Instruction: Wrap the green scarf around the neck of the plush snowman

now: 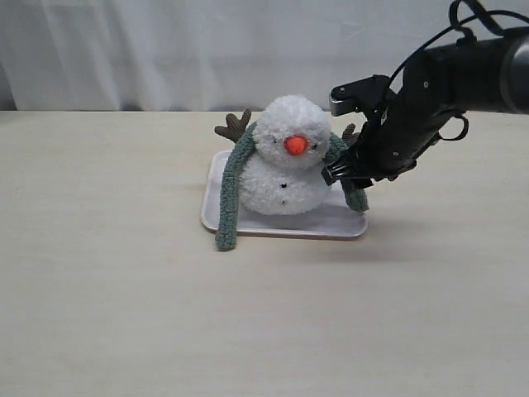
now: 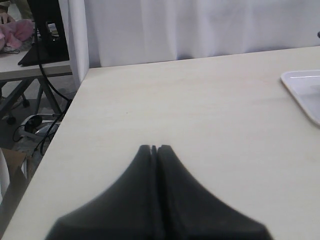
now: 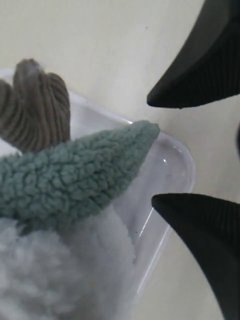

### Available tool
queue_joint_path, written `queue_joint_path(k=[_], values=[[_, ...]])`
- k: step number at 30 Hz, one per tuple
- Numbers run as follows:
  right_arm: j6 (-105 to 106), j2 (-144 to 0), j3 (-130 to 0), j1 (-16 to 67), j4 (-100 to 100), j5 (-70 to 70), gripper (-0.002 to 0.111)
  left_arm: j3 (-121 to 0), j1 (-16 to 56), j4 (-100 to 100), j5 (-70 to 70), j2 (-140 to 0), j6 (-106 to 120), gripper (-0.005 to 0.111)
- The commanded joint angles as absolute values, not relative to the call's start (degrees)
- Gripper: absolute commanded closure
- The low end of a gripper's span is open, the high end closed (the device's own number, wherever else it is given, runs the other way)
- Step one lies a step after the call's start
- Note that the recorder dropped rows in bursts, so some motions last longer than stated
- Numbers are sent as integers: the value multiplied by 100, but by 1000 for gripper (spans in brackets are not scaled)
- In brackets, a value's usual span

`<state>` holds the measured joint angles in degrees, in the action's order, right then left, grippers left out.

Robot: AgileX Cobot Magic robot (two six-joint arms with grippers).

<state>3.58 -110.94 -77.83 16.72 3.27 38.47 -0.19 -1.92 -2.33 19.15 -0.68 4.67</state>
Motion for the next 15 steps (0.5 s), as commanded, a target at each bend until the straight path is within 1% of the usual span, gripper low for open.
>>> queue_joint_path(k=[1, 6, 8, 10, 12, 13, 15], values=[[647, -11219, -7316, 1630, 346, 2731, 58, 0, -194, -229, 1853, -54, 466, 107], [977, -11581, -7166, 1681, 346, 2070, 59, 0, -194, -229, 1853, -54, 466, 107], [977, -11682, -7166, 1681, 346, 1906, 63, 0, -194, -229, 1853, -54, 466, 107], [977, -11705, -7166, 1681, 371, 1827, 77, 0, -194, -229, 1853, -54, 466, 107], [980, -11705, -7166, 1681, 385, 1906, 97, 0, -194, -229, 1853, -54, 466, 107], [980, -11694, -7166, 1681, 385, 1986, 104, 0, -194, -229, 1853, -54, 466, 107], [980, -11579, -7166, 1681, 385, 2170, 104, 0, -194, -229, 1853, -54, 466, 107]])
